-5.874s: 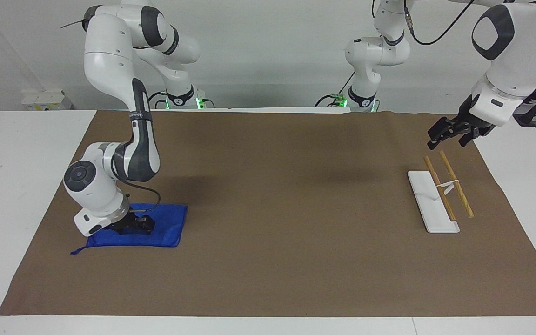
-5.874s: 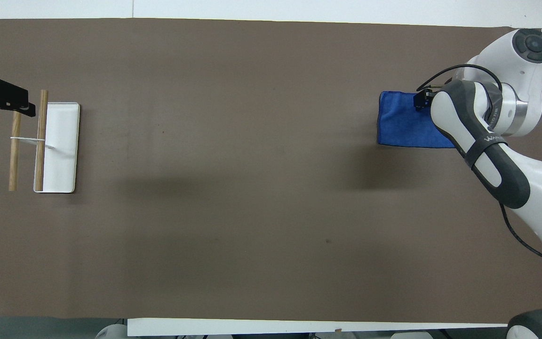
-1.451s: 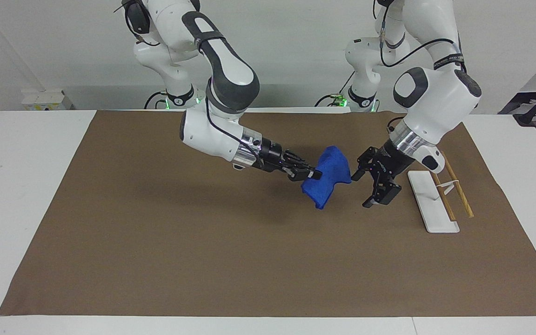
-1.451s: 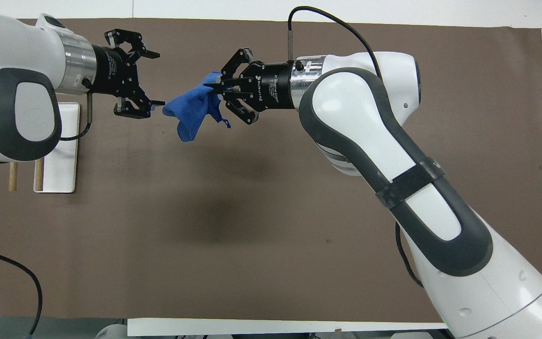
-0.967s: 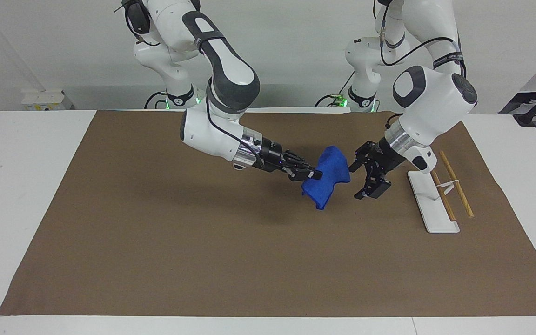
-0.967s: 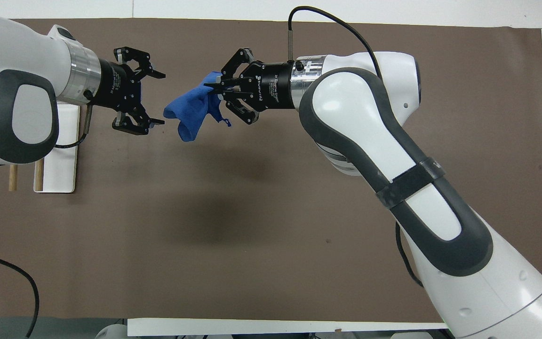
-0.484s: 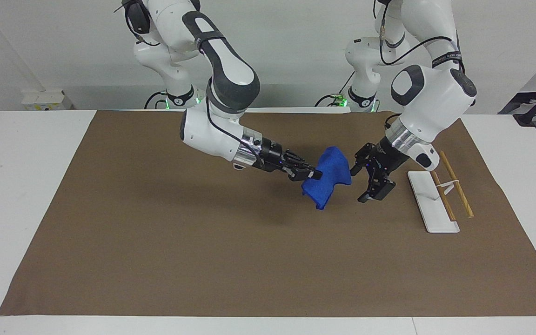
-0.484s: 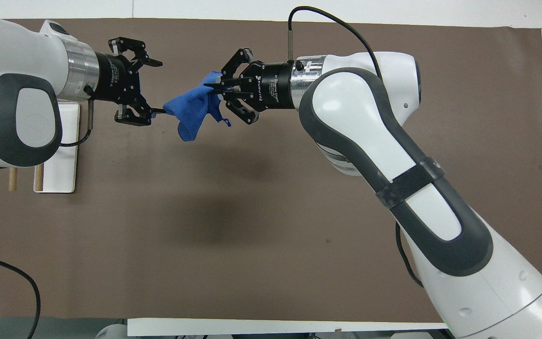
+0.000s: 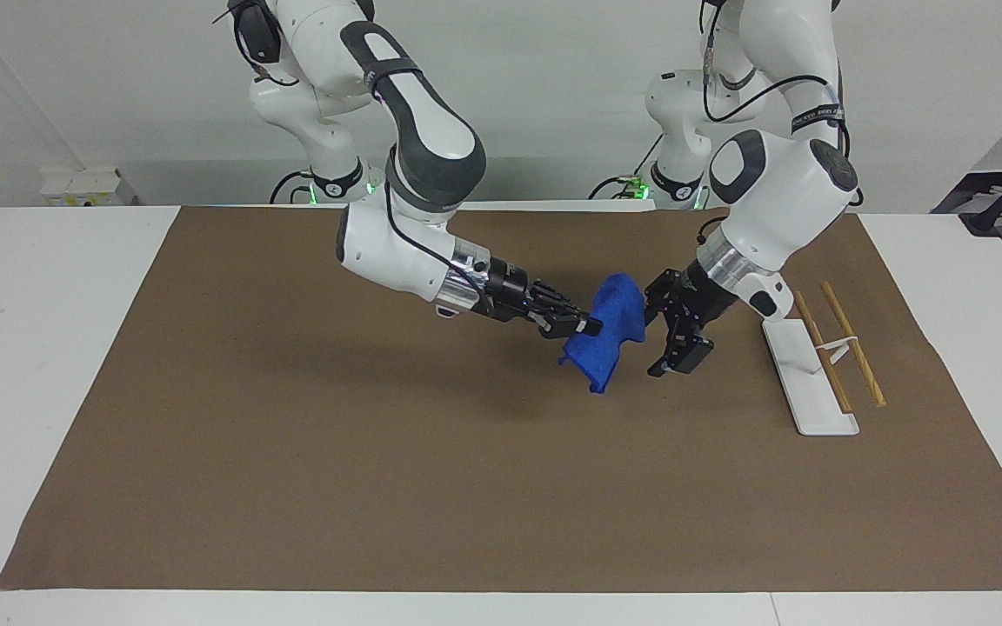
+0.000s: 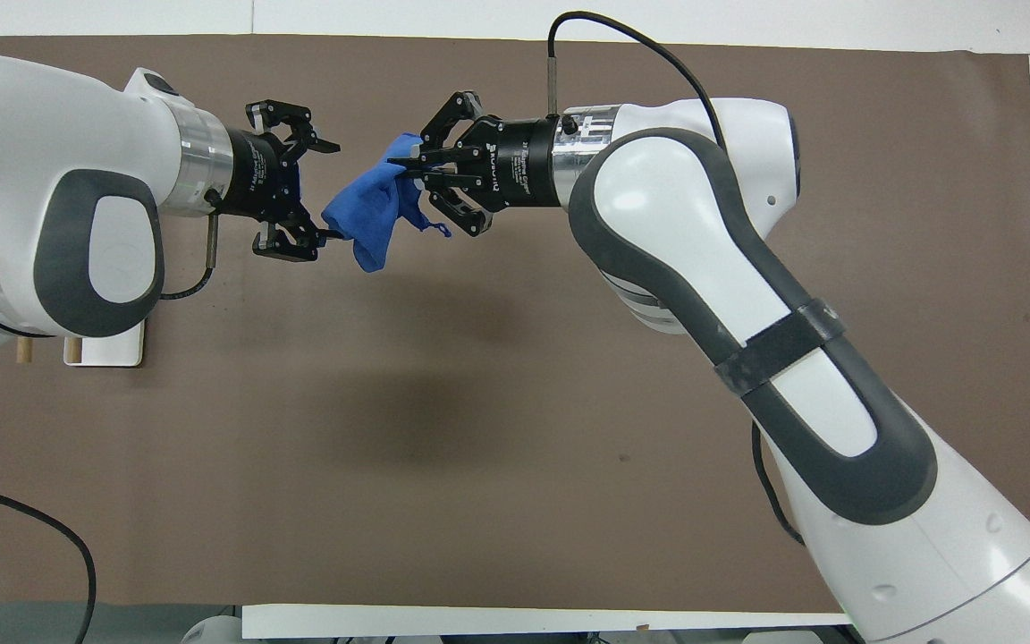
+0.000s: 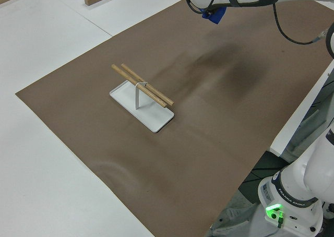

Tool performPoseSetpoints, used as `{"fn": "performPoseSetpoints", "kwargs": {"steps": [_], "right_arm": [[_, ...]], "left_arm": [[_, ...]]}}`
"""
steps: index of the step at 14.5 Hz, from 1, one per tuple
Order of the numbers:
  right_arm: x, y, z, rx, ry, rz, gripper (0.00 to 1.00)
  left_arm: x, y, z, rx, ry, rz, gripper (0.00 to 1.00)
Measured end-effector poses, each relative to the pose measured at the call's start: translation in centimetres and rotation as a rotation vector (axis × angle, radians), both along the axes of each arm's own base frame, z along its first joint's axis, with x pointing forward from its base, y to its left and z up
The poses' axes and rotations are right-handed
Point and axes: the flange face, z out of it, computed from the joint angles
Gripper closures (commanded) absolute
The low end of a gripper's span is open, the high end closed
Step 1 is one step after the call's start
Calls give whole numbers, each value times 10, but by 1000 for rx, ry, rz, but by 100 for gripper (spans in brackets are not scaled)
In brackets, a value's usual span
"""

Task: Right arm passes towel to left arm to hang
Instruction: 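Close the left gripper on the towel held by the right gripper, then open the right gripper and release the towel to the left gripper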

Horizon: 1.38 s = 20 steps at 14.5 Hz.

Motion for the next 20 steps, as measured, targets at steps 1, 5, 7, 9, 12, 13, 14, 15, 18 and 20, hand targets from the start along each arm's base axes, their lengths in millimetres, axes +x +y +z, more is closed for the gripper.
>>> {"fn": "performPoseSetpoints", "kwargs": {"steps": [1, 5, 7, 9, 12, 13, 14, 15, 18, 20], "right_arm": [[0, 0, 0, 0, 0, 0, 99], [0, 0, 0, 0, 0, 0, 99], [0, 0, 0, 0, 0, 0, 99], [0, 0, 0, 0, 0, 0, 99], [0, 0, 0, 0, 0, 0, 99], [0, 0, 0, 0, 0, 0, 99], [0, 0, 0, 0, 0, 0, 99], [0, 0, 0, 0, 0, 0, 99], [0, 0, 0, 0, 0, 0, 99], [0, 0, 0, 0, 0, 0, 98]], "left_arm": [[-1, -1, 1, 0, -1, 0, 1], [-1, 0, 2, -1, -4, 1, 16], [-1, 0, 2, -1, -4, 1, 32], [-1, 0, 2, 0, -3, 1, 45], [-1, 0, 1, 1, -1, 1, 80], [-1, 0, 0, 1, 0, 1, 89], [-1, 0, 0, 1, 0, 2, 94], [-1, 0, 0, 1, 0, 2, 100], [-1, 2, 0, 1, 0, 5, 100], [0, 3, 1, 2, -1, 7, 100]]}}
